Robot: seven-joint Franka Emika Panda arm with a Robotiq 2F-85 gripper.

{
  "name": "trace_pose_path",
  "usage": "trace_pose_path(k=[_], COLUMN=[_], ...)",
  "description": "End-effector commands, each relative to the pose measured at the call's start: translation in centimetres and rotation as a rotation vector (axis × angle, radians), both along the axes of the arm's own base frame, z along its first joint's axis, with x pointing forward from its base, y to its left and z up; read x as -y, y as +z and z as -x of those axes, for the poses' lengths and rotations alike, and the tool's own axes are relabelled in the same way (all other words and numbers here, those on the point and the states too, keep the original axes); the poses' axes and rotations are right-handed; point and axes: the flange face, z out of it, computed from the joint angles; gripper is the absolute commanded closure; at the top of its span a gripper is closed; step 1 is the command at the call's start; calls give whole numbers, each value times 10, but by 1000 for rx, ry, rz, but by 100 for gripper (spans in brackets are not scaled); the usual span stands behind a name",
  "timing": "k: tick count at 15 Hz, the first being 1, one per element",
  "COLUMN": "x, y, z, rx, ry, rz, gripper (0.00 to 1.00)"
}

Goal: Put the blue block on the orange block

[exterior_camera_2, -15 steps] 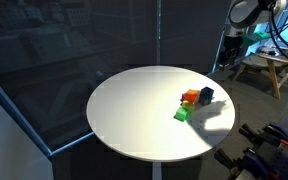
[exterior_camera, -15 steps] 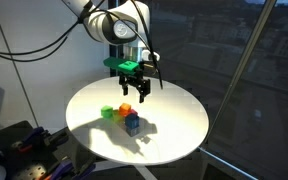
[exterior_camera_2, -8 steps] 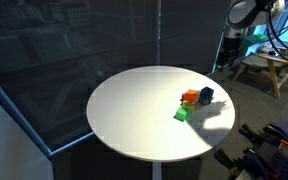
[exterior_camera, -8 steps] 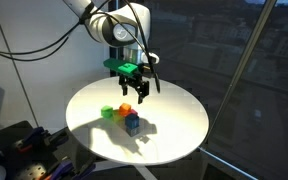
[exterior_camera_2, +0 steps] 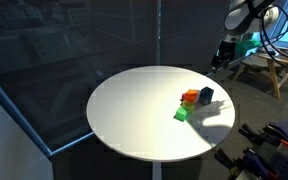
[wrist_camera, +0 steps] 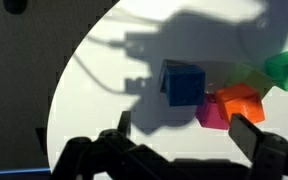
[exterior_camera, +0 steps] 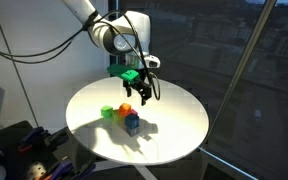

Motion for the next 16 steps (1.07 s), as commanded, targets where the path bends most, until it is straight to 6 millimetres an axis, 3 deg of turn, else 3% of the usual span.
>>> trace_pose_path(k=[1,8,16], x=[-1,-15,-13], y=[-14,-39,-61], z=[-5,-15,-24], rx=[35,16,-11], ry=[19,98,102], rz=[-3,-19,-23], gripper=[0,0,0])
